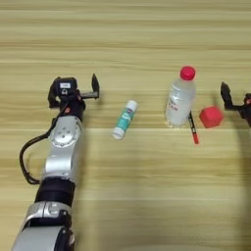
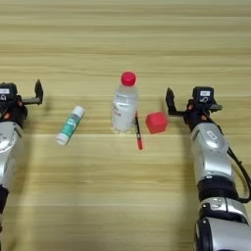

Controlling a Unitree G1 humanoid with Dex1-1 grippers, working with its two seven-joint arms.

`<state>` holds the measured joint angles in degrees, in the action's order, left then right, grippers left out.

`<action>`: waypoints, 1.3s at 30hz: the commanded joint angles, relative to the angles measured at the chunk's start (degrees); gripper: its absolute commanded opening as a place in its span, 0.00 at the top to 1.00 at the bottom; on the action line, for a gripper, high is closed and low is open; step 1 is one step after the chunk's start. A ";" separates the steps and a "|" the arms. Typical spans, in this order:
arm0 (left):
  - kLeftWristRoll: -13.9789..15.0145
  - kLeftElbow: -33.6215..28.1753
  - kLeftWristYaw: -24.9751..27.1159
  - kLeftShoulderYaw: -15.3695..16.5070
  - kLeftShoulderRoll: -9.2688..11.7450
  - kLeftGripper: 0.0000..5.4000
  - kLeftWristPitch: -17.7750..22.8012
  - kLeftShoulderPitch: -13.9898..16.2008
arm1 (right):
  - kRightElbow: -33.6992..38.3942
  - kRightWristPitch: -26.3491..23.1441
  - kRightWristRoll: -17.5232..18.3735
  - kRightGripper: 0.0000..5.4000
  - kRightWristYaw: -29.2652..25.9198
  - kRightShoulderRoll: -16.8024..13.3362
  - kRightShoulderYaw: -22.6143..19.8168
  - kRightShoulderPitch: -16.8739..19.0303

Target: Move the objects on the table

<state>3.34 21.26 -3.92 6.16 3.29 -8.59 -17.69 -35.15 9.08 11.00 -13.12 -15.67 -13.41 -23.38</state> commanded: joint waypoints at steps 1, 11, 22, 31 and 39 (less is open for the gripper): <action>-1.15 -6.69 -1.18 -0.29 -0.18 0.00 4.16 3.61 | 0.28 0.03 -0.34 0.01 -0.08 -0.12 0.21 -0.66; -0.42 -18.43 0.05 -1.34 -0.93 0.00 11.71 9.94 | 1.59 -0.29 -0.82 0.01 0.86 0.76 0.83 -0.35; -1.23 -15.71 0.27 -1.84 -0.83 0.00 14.21 12.23 | 2.85 -0.71 -1.19 0.01 1.81 1.55 1.46 -0.02; -1.35 -12.17 -0.34 -0.35 -0.08 0.00 12.51 11.31 | 3.58 -1.00 -1.25 0.01 2.13 1.80 1.71 0.22; -1.63 -10.26 -0.76 0.19 0.20 0.00 11.48 10.85 | 3.76 -1.10 -1.34 0.01 2.10 1.88 1.66 0.28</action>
<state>2.52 9.79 -4.36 6.23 3.09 3.43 -5.95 -32.07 9.04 10.01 -11.43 -13.67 -11.80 -23.34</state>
